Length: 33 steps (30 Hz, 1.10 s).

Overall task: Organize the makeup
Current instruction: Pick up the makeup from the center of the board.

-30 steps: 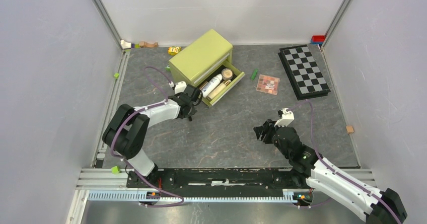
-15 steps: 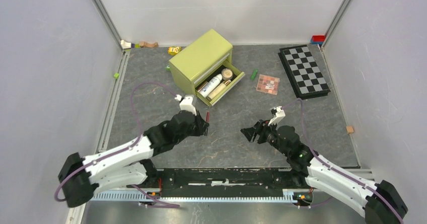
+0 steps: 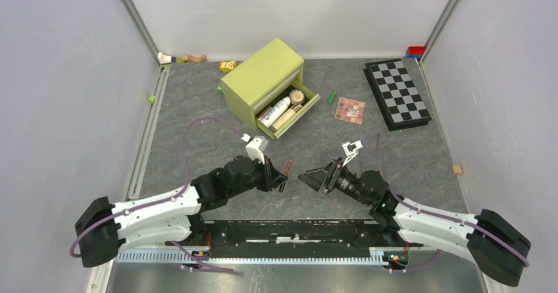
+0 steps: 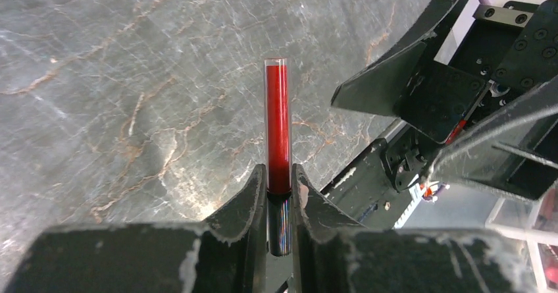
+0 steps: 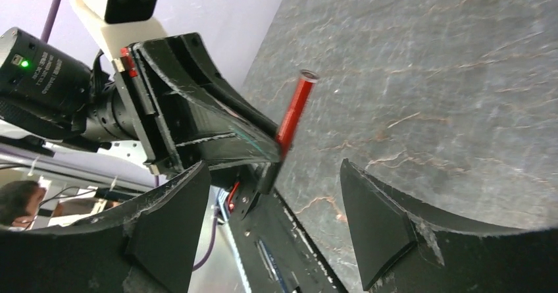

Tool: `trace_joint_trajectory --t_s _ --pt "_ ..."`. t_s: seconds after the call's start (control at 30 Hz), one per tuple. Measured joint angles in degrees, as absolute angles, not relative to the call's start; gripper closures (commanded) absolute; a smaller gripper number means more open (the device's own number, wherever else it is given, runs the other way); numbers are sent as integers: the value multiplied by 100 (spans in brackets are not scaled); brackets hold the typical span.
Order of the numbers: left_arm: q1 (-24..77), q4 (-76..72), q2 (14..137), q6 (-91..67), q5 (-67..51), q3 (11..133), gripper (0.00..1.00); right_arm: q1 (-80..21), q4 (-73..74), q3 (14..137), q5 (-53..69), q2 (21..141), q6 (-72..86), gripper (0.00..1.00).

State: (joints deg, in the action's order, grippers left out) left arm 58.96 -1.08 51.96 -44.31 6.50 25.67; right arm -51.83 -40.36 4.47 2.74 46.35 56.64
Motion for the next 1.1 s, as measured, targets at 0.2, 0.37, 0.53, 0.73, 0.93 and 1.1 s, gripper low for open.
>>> trace_joint_trajectory --t_s 0.2,0.37,0.53,0.73,0.93,1.1 --pt "6069 -451 5653 -4431 429 2663 98 -5435 -4829 357 242 5172 6034 26" --pt "6241 -600 5743 -4429 403 2674 98 -5454 -5017 349 150 5382 6224 31" --pt "6353 -707 5769 -4427 388 2707 98 -5463 -5074 274 -10 5518 6412 37" --pt "6449 -838 5946 -4416 303 2801 98 -5463 -5258 200 -32 5658 6560 45" --pt "6543 -947 6169 -4405 244 2838 98 -5465 -5398 200 -27 5710 6622 65" --pt "6569 -1039 6156 -4405 266 2840 75 -5463 -5389 200 -102 5717 6657 84"
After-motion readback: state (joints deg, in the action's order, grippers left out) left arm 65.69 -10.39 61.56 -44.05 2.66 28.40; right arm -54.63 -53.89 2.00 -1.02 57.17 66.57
